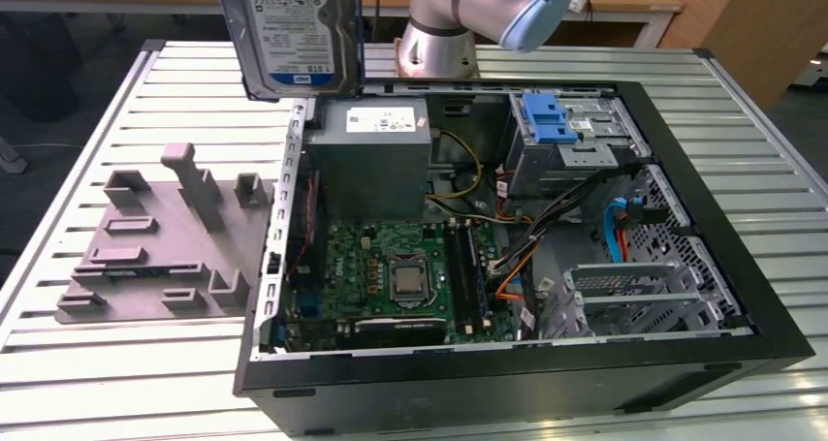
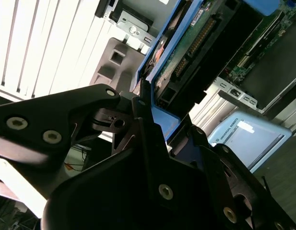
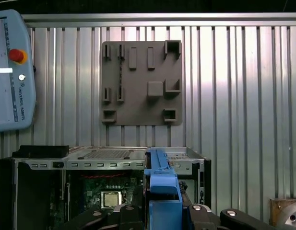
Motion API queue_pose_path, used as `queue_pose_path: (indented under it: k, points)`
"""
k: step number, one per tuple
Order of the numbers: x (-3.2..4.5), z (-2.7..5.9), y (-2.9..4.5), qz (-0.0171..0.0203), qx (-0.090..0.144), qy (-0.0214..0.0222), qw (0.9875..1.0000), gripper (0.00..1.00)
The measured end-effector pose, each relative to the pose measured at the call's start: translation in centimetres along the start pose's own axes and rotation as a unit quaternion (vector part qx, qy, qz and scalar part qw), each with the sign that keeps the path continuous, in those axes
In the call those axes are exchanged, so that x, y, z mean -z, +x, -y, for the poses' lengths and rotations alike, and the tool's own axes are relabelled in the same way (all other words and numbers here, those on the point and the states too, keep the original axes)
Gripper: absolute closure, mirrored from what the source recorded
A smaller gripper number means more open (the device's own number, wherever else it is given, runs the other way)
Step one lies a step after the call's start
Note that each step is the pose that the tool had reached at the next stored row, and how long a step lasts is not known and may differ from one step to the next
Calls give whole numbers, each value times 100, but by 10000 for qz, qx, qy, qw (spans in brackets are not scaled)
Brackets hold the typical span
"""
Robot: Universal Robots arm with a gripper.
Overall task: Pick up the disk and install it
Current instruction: 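Pick up the disk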
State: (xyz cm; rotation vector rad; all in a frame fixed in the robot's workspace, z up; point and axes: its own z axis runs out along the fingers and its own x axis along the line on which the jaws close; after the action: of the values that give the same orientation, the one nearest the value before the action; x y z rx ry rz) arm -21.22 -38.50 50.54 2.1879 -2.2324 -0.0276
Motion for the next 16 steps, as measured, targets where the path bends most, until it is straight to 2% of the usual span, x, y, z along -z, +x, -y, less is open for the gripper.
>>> queue_pose_path:
  k: [4,6,10,16]
  points:
    - [-1,135,30,0,0,0,10000,64]
    - [-5,174,59,0,0,0,10000,64]
    - [-18,195,118,10,0,3,10000,64]
    - [-39,201,248,34,1,46,10000,64]
